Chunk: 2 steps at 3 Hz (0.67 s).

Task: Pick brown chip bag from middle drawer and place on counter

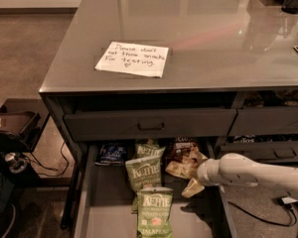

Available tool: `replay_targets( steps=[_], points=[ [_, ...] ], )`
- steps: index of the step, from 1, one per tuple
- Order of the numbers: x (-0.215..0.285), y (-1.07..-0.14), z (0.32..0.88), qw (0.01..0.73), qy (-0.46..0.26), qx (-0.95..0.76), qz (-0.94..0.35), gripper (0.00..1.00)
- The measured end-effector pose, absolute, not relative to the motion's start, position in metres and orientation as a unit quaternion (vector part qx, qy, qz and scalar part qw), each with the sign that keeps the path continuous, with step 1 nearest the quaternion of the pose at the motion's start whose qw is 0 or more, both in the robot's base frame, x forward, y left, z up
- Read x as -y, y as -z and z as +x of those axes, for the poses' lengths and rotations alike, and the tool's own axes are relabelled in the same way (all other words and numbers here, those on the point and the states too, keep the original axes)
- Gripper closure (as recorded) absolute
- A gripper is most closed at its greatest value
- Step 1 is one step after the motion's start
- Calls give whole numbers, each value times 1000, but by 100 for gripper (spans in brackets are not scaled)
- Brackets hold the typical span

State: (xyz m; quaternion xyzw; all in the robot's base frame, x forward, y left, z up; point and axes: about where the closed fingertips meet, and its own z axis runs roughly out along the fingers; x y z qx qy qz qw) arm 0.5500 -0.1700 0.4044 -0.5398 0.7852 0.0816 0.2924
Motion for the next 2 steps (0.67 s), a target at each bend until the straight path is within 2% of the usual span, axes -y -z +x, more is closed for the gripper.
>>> replay_targets(
  steps=[2],
  points=[
    [179,-386,581,323,-52,-768,-550,0]
  ],
)
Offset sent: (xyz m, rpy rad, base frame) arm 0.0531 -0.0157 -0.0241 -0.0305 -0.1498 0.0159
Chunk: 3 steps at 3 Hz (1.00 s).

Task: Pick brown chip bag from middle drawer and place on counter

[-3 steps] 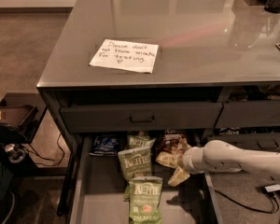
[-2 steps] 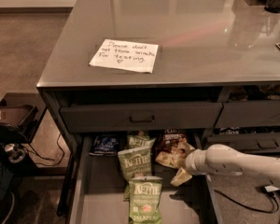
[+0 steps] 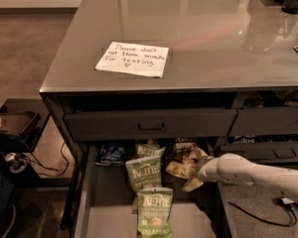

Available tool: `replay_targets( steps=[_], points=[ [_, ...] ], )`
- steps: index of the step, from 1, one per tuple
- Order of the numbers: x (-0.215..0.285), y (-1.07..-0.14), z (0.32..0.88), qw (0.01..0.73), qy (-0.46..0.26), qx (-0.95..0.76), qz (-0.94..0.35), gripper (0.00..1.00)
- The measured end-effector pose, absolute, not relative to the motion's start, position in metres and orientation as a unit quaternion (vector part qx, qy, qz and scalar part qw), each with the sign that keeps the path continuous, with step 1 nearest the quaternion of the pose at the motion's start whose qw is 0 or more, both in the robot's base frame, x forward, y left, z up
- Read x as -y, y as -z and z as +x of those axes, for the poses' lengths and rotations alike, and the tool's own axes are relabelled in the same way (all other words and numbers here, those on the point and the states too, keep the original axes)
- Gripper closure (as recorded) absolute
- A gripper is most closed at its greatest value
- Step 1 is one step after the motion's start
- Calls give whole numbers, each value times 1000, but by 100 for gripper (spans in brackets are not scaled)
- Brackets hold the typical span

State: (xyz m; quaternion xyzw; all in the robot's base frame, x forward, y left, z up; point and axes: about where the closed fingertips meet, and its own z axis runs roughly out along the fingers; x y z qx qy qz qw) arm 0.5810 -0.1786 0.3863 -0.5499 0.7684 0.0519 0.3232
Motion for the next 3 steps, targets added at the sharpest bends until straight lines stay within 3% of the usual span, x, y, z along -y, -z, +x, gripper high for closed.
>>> replay_targets(
  steps=[2,3],
  points=[
    [174,-367,621,330,-39,-760,-558,2],
    [170,-352,635,321,-43,-765,-557,20]
  ],
)
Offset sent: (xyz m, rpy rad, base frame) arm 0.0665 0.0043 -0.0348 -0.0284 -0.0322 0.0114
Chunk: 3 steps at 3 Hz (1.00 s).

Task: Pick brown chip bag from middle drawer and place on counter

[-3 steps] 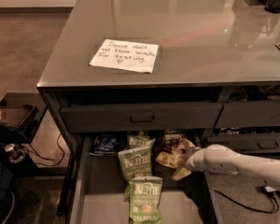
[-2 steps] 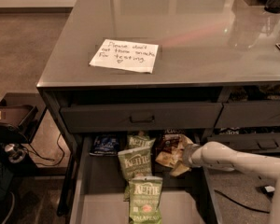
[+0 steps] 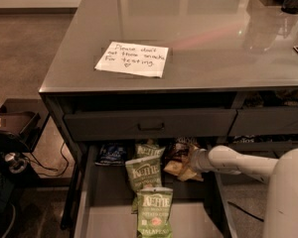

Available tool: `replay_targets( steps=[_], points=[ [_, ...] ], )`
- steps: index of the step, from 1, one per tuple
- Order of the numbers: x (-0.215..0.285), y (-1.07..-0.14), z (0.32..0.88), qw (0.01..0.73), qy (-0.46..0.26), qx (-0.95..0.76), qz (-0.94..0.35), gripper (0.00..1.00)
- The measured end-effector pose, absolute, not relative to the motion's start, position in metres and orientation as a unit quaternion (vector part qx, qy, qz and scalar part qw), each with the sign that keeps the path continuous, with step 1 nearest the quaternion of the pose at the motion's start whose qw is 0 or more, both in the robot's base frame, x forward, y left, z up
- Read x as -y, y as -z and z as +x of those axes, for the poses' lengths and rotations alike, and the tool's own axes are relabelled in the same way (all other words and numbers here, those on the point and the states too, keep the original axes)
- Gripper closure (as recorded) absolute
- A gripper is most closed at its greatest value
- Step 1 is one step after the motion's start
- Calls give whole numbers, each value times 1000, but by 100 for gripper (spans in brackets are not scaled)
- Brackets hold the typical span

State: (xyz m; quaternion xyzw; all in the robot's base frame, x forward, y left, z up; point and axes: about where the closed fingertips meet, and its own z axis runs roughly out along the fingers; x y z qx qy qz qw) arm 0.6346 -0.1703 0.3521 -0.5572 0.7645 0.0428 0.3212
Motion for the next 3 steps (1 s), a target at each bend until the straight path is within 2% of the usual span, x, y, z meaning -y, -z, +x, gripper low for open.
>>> replay_targets(
  steps=[3],
  points=[
    [166,-361,633,302,-47,-774,-554,90]
  ],
)
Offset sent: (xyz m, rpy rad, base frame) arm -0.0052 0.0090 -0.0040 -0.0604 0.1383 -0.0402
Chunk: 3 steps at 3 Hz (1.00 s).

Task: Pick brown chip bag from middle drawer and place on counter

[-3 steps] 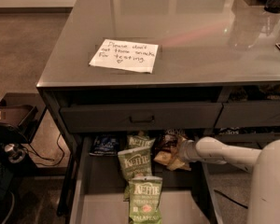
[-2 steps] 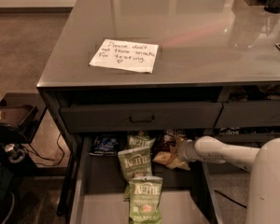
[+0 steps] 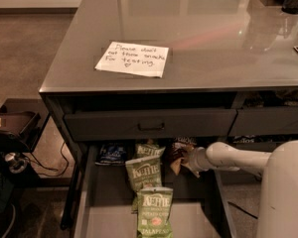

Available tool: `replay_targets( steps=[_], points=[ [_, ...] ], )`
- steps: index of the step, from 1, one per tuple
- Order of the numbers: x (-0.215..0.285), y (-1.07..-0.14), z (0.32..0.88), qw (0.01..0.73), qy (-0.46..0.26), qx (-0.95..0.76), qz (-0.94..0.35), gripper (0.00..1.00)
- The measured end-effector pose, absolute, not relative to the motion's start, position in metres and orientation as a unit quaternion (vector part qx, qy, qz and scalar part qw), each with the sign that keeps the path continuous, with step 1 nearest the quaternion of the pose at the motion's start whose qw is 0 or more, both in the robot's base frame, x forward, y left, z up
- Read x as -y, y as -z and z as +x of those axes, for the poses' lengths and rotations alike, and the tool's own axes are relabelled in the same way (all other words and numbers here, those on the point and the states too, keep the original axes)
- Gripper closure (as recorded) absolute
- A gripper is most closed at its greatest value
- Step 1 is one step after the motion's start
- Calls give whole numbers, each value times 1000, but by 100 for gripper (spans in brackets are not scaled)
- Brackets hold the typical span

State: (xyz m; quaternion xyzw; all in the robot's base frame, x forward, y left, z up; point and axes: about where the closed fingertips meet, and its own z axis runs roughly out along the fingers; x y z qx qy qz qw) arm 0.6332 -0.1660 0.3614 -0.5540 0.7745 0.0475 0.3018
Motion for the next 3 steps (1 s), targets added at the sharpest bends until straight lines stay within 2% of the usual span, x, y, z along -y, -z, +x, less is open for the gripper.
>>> replay_targets(
  steps=[1,3],
  points=[
    [175,-381,617,287,-44,-785,-548,100],
    [184,-440,551,286,-77,-776,-557,100]
  ],
)
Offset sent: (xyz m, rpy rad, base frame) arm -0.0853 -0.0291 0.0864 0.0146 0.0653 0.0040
